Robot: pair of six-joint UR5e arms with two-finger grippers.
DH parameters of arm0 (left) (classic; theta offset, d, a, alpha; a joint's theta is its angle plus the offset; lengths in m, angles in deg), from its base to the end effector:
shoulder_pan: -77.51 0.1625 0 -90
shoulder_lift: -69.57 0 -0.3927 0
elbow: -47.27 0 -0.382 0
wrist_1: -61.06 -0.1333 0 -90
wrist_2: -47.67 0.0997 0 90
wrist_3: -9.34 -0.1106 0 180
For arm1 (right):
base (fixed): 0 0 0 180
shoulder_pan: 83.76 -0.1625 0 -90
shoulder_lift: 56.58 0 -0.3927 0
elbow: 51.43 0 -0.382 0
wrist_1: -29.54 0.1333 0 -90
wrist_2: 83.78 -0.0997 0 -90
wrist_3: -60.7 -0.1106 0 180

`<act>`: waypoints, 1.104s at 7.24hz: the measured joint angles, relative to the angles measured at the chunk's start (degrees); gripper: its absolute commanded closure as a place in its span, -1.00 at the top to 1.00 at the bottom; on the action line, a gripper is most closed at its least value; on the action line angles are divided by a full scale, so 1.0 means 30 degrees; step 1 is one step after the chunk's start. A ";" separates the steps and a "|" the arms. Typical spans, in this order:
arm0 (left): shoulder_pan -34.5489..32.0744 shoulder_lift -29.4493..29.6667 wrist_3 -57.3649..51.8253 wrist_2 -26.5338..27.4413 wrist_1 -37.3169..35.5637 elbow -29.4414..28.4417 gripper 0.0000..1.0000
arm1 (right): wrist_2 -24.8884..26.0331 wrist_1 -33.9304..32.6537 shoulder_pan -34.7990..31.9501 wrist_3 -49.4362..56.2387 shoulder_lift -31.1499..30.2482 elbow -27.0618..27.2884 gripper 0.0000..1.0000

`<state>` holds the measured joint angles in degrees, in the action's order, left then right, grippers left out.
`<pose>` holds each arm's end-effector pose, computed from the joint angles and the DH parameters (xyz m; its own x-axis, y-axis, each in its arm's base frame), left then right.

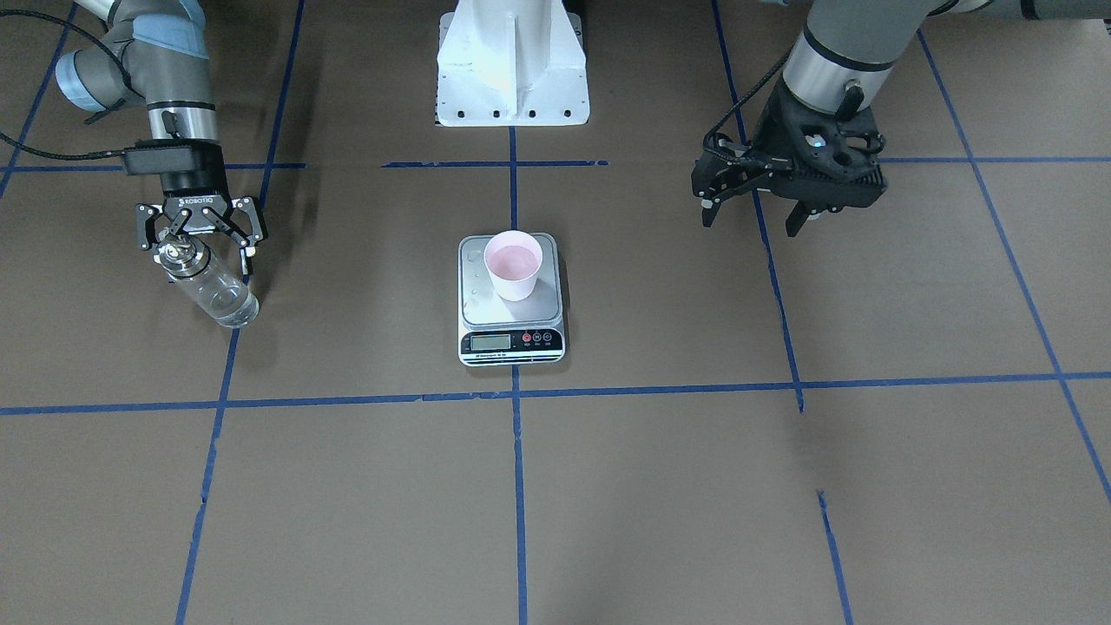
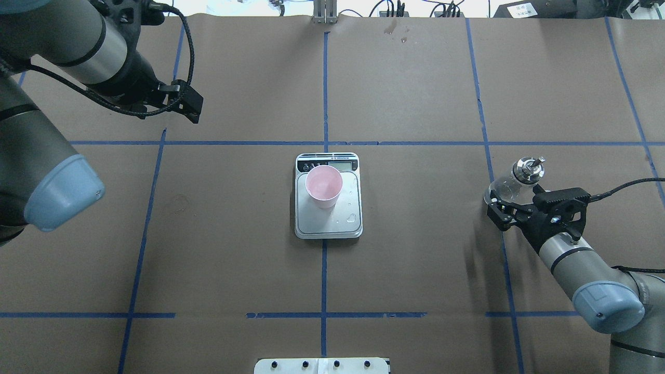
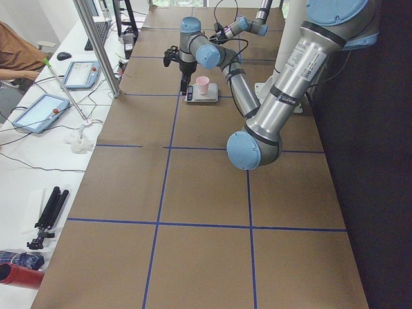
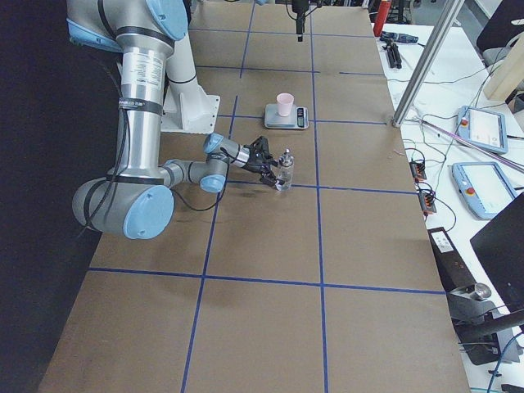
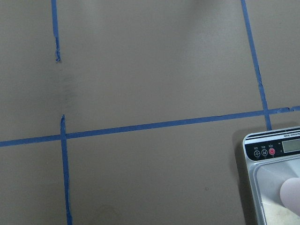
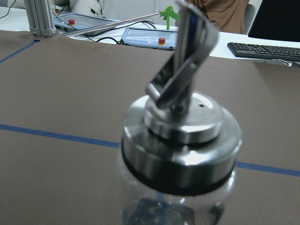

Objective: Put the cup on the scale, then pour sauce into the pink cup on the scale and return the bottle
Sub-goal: 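Lift the glass bottle with the right gripper and carry it toward the scale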

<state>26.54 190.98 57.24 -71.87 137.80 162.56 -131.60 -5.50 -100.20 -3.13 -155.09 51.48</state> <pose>0.2870 -0.4791 0.1797 0.6492 0.1254 -0.7502 0.0365 0.9801 0.1954 -0.3672 -0.3248 0.4776 0.7756 -0.1119 0.6213 -0.4699 0.5548 0.6866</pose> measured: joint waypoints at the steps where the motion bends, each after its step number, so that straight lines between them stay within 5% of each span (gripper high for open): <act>1: -0.0001 0.0001 0.0000 -0.0005 -0.0001 -0.0023 1.00 | 0.0003 0.0012 0.0001 0.0012 0.0064 -0.0154 1.00; 8: 0.0028 0.0044 0.0033 -0.0025 -0.0030 0.0019 1.00 | 0.0005 0.0007 -0.0358 0.0539 0.0848 -0.0893 1.00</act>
<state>26.62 191.11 57.34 -71.94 137.71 162.61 -131.59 -5.48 -101.28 -1.51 -152.54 48.80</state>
